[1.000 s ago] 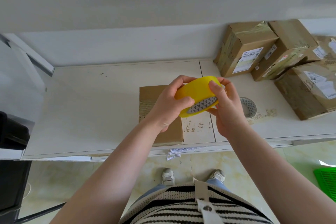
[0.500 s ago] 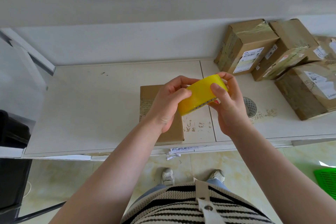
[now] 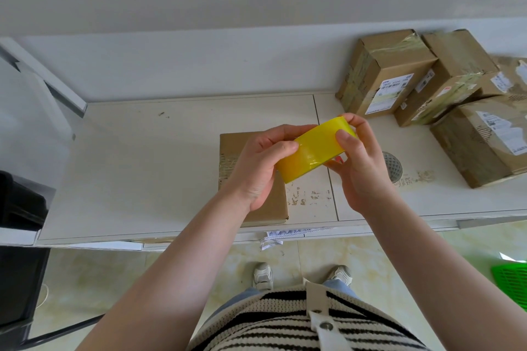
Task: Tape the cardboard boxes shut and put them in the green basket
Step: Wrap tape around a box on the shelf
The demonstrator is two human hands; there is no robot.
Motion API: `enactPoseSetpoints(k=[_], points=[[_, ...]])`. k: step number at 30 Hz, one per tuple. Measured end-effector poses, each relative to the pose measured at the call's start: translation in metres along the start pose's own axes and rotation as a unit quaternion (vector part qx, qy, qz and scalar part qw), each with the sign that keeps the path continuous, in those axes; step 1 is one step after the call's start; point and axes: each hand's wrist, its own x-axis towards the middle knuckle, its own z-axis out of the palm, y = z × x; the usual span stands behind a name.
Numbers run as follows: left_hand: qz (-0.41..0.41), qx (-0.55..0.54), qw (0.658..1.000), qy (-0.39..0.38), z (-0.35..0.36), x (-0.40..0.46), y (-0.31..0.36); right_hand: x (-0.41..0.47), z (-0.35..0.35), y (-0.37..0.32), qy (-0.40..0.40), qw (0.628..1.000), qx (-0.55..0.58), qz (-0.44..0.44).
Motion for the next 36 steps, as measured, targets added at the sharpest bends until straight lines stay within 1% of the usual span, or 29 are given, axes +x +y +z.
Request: enactPoseSetpoints(k=[5, 11, 14, 17, 20, 36], points=[[0.006, -0.004, 1.0, 0.024, 0.0, 0.0, 0.001, 0.0, 0.0, 0.001, 0.003, 1.0, -0.001, 0.001], [0.006, 0.007, 1.0, 0.023, 0.003, -0.002, 0.001, -0.001, 0.001, 0.0, 0.009, 1.0, 0.004, 0.009], [0.004, 0.017, 0.999, 0.029, 0.006, -0.002, 0.005, -0.002, 0.002, 0.0, 0.007, 1.0, 0.0, -0.005], [-0.003, 0.061, 0.996, 0.061, 0.012, -0.002, 0.008, -0.002, 0.005, -0.002, 0.006, 0.999, -0.012, -0.029], [-0.005, 0.068, 0.993, 0.095, 0.014, -0.001, 0.01, -0.003, 0.006, -0.003, -0.001, 0.999, -0.027, -0.046], [0.02, 0.054, 0.993, 0.105, 0.015, -0.001, 0.009, -0.005, 0.006, -0.004, -0.001, 0.999, -0.032, -0.044]])
